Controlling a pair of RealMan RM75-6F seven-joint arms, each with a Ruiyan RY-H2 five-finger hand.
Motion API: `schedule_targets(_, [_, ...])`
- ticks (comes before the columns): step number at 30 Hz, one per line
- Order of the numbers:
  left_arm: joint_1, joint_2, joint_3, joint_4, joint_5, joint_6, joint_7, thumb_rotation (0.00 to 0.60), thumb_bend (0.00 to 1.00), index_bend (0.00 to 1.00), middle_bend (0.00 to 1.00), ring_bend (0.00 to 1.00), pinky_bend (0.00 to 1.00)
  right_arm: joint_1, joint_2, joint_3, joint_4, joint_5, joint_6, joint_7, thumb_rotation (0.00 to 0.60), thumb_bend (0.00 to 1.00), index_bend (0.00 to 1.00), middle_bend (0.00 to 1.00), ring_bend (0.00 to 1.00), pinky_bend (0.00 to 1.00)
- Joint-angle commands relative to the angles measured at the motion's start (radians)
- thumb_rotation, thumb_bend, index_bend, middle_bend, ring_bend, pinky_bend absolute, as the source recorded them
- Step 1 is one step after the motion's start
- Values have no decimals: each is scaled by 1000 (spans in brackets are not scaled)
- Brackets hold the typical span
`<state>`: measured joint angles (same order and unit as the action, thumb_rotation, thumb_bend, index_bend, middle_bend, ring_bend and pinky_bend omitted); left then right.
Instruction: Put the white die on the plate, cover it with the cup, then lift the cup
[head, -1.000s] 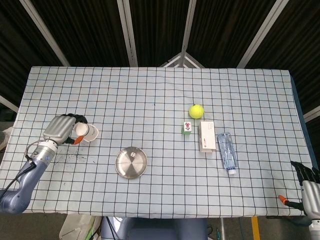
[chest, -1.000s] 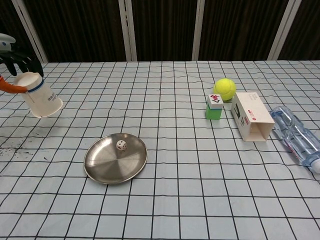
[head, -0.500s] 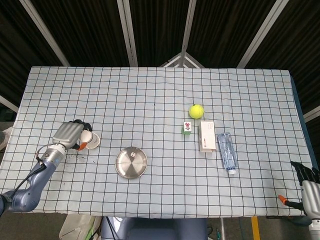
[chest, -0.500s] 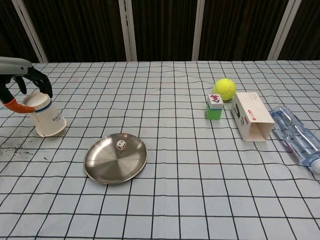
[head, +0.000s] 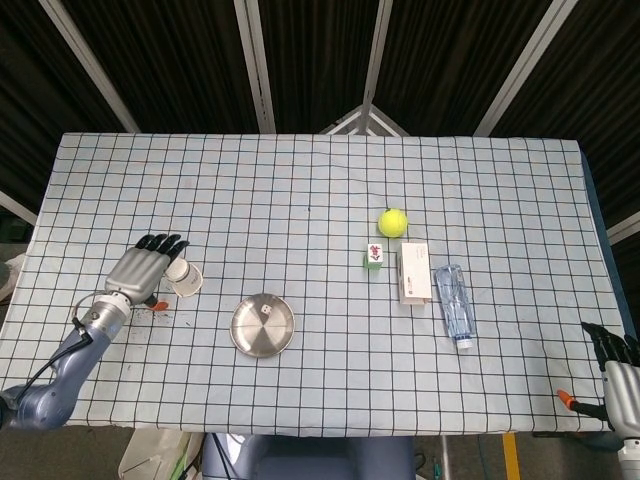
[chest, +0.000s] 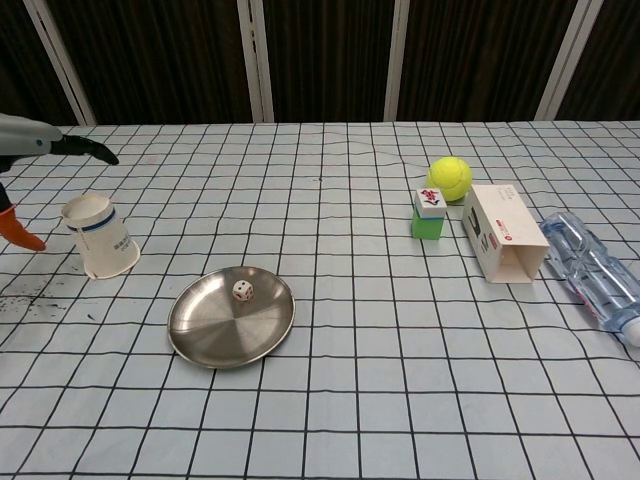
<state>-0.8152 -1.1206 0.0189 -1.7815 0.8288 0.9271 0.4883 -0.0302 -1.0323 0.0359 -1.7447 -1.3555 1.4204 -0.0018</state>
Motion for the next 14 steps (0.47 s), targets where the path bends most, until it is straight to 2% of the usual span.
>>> schedule_targets(1, [97, 70, 62, -197, 138, 191, 53, 600, 220, 9, 0, 0, 42, 0, -1, 1, 0, 0, 0, 0, 600, 42, 116, 125, 116, 36])
schedule_targets(2, [116, 73, 77, -213, 161, 221, 62, 600, 220, 20, 0, 0, 44, 1, -1, 1, 0, 0, 0, -1, 600, 42, 116, 125, 116, 36])
schedule_targets(4, [226, 47, 148, -234, 291, 392, 114, 600, 220, 54, 0, 0, 48, 1, -2, -1, 0, -2, 0, -3, 600, 42, 116, 124, 116, 36])
schedule_targets(7, [345, -31, 204, -175, 390, 549, 143, 600, 231, 88, 0, 0, 51, 1, -3, -3, -3, -8, 1, -7, 600, 42, 116, 125, 116, 36])
schedule_targets(10, [425, -96, 221, -111, 419, 629, 103, 600, 245, 106, 11, 0, 51, 1, -4, -5, -7, -16, 5, -13, 600, 41, 116, 124, 116, 25])
schedule_targets(14, [517, -192, 210, 41, 477, 716, 3, 600, 251, 115, 18, 0, 51, -1, -9, -5, -11, -23, 18, -33, 600, 42, 116, 125, 116, 16])
